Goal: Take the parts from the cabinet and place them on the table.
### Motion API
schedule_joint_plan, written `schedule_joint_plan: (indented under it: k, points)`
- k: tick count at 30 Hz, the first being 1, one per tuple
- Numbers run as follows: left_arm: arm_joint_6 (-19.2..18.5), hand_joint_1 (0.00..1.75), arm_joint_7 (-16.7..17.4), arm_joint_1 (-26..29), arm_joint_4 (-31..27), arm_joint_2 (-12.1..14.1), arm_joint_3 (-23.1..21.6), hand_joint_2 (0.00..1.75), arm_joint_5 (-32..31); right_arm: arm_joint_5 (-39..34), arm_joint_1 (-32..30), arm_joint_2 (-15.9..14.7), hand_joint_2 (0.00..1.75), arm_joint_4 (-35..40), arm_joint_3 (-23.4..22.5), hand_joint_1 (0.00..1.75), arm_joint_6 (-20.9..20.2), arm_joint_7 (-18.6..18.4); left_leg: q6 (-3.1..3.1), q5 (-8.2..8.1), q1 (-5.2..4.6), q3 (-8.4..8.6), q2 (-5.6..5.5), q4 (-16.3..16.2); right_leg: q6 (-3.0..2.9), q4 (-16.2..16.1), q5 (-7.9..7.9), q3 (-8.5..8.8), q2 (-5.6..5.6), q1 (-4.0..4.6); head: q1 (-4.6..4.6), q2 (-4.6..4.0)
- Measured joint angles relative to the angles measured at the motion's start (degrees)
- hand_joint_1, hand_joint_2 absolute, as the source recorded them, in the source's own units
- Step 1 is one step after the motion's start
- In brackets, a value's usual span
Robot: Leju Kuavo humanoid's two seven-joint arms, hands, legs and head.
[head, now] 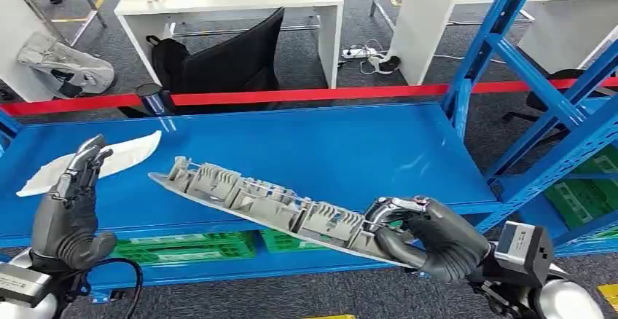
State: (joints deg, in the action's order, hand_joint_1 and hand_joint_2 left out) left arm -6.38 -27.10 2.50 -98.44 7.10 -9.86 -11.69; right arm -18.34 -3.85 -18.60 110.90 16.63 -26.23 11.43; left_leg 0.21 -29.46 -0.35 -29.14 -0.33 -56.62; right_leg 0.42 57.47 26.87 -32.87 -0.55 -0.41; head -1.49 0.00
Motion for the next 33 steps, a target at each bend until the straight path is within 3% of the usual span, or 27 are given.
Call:
schedule_joint_plan:
  k: [13,33]
  points:
    - [0.1,0.00,0.9,0.2,-0.3,-0.4,0.0,0.00,1.9,0.4,-0.4,0.0,1.75,0.0,0.8,1.75,0.1,0.0,0.00,0.00,0.00,0.00,0.00,0.0,0.00,0.0,0.00,0.01,0.00,0.00,0.00,0.00]
    - [3.1,0.00,0.7,1.4,-2.1,-1.3,-0.9,0.00,-0.2,-3.3,-1.8,0.0,1.75,0.0,0.7,1.75,-0.2,1.2,0.00,0.00,0.00,0.00,0.00,0.0,0.00,0.0,0.00,0.00,0.00,0.00,0.00,0.00]
